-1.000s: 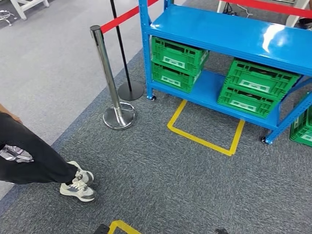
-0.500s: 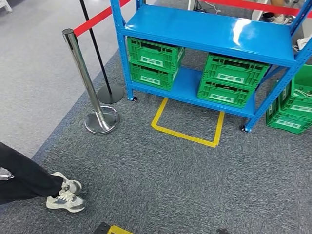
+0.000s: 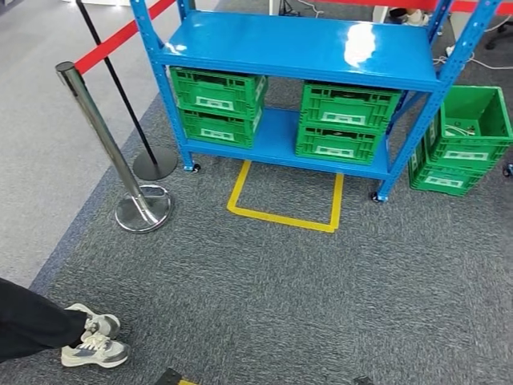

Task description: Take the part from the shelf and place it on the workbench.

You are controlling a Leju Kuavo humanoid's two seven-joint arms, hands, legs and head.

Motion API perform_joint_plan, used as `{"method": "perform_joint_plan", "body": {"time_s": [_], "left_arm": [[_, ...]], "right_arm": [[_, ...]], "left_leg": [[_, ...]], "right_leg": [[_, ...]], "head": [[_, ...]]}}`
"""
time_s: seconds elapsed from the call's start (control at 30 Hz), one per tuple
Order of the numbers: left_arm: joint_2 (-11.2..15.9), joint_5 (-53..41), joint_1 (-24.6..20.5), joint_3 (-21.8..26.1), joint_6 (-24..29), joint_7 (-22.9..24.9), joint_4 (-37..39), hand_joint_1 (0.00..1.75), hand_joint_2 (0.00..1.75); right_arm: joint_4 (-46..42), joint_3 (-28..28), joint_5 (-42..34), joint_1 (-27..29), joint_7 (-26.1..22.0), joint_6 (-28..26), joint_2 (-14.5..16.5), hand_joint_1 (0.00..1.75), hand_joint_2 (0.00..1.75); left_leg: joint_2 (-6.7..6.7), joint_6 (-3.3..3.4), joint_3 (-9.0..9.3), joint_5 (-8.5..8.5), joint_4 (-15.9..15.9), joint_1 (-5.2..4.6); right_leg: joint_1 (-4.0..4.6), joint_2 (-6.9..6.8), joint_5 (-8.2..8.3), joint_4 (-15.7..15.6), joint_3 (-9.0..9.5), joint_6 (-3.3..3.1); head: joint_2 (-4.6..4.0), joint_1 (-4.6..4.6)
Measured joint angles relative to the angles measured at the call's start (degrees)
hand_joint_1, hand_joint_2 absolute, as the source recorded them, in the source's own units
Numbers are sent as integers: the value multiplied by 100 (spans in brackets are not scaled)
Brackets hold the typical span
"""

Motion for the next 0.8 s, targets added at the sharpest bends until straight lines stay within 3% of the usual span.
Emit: {"method": "perform_joint_plan", "body": {"time_s": [0.03, 0.1, 0.17, 0.2, 0.23, 0.27, 0.33, 0.37, 0.43, 0.53, 0.77, 0.8], "left_arm": [[1, 2, 0, 0, -5, -3, 0, 0, 175], [0, 15, -6, 0, -28, -26, 0, 0, 175], [0, 32, -33, 0, -48, -49, 0, 0, 175], [0, 38, -48, 0, -51, -53, 0, 0, 175], [0, 39, -54, 0, -53, -54, 0, 0, 175], [1, 40, -54, 0, -55, -56, 0, 0, 175], [4, 41, -42, 0, -60, -61, 2, 0, 175], [4, 42, -37, 0, -62, -64, 3, 0, 175], [-3, 47, -27, 1, -66, -77, 4, 0, 175], [-9, 51, -15, 6, -67, -101, 4, 0, 175], [-9, 49, -18, 7, -76, -104, 4, 0, 175], [-8, 49, -18, 7, -83, -104, 4, 0, 131]], "right_arm": [[0, 0, 0, -1, 0, 3, 0, 0, 0], [0, 0, 0, -12, 0, 13, -1, 0, 0], [0, 0, 1, -18, 1, 28, -2, 0, 0], [0, 0, 1, -15, 2, 39, -2, 0, 0], [0, 0, -1, -12, 4, 49, -2, 0, 0], [0, 0, -5, -9, 5, 61, -1, 0, 0], [0, -1, -17, -3, 7, 78, -1, 0, 0], [0, -1, -22, -1, 6, 83, -1, 0, 0], [0, -2, -26, 7, 5, 83, -3, 0, 0], [0, -2, -22, 21, 2, 91, -8, 0, 0], [0, -1, -20, 19, -4, 91, -5, 0, 0], [0, -2, -20, 19, -4, 91, -5, 0, 0]], "left_leg": [[-69, -32, -43, -88, 107, 10], [-241, -82, -307, -431, 694, 31], [-297, -96, -672, -746, 1454, 42], [-301, -93, -769, -760, 1639, 42], [-307, -83, -768, -661, 1616, 43], [-318, -67, -667, -467, 1384, 43], [-386, -27, -337, -46, 624, 44], [-424, -14, -211, 65, 307, 47], [-475, -28, -138, 106, 26, 54], [-482, -33, -150, 123, -8, 49], [-483, 43, -161, 139, -2, 27], [-483, 46, -162, 139, -2, 25]], "right_leg": [[-12, 42, 10, -9, -3, -38], [-26, 127, 26, -18, -15, -93], [-25, 219, 32, -18, -30, -112], [-25, 270, 34, -18, -33, -112], [-25, 322, 37, -17, -32, -109], [-27, 369, 41, -17, -27, -103], [-19, 454, 51, -6, -29, -75], [-12, 482, 60, 5, -47, -51], [12, 503, 67, 18, -93, -66], [12, 486, 103, -36, -88, -127], [-13, 486, 167, -120, -56, 27], [-16, 486, 169, -122, -57, 44]], "head": [[0, -4], [0, -16], [0, -18], [0, -18], [0, -19], [0, -20], [0, -33], [0, -40], [0, -50], [0, -45], [0, -46], [0, -47]]}}
